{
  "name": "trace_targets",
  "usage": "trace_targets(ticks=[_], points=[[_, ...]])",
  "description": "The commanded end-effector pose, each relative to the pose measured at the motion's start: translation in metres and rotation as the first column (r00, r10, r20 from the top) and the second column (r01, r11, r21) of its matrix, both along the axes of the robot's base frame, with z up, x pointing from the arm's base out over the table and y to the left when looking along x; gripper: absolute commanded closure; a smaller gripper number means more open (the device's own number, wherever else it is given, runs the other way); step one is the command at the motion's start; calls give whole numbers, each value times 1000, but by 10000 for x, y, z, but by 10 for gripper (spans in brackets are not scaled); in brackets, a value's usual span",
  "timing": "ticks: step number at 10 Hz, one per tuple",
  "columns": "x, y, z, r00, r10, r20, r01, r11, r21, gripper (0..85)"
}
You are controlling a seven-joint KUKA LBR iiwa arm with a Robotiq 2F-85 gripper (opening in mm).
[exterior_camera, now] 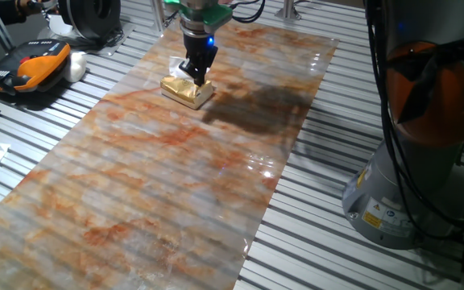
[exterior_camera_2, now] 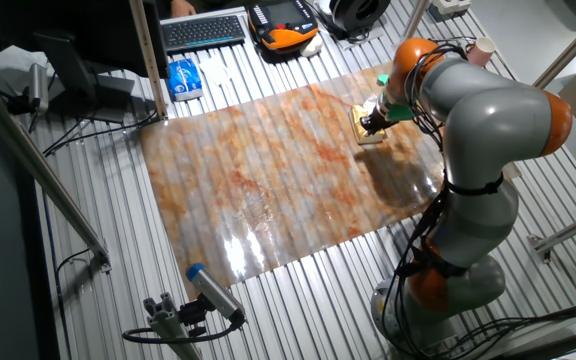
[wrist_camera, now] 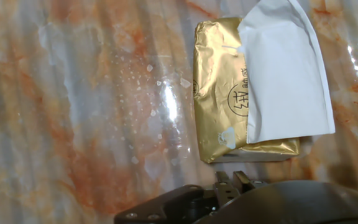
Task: Pull out a napkin
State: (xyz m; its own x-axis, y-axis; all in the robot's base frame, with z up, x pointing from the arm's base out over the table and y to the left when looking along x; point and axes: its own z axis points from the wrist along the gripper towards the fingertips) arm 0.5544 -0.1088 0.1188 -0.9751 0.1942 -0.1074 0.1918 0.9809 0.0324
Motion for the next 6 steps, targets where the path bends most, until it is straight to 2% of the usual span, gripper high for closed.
trace_targets(ticks=[1, 4, 5, 6], points=[[2, -2, 13, 1000, -2, -4, 2, 1000, 2, 680], [-12, -1, -15, 1000, -5, -4, 5, 1000, 4, 680], [-14, -3, -8, 1000, -4, -9, 4, 1000, 19, 680], [-14, -3, -8, 1000, -6, -7, 6, 1000, 12, 680]])
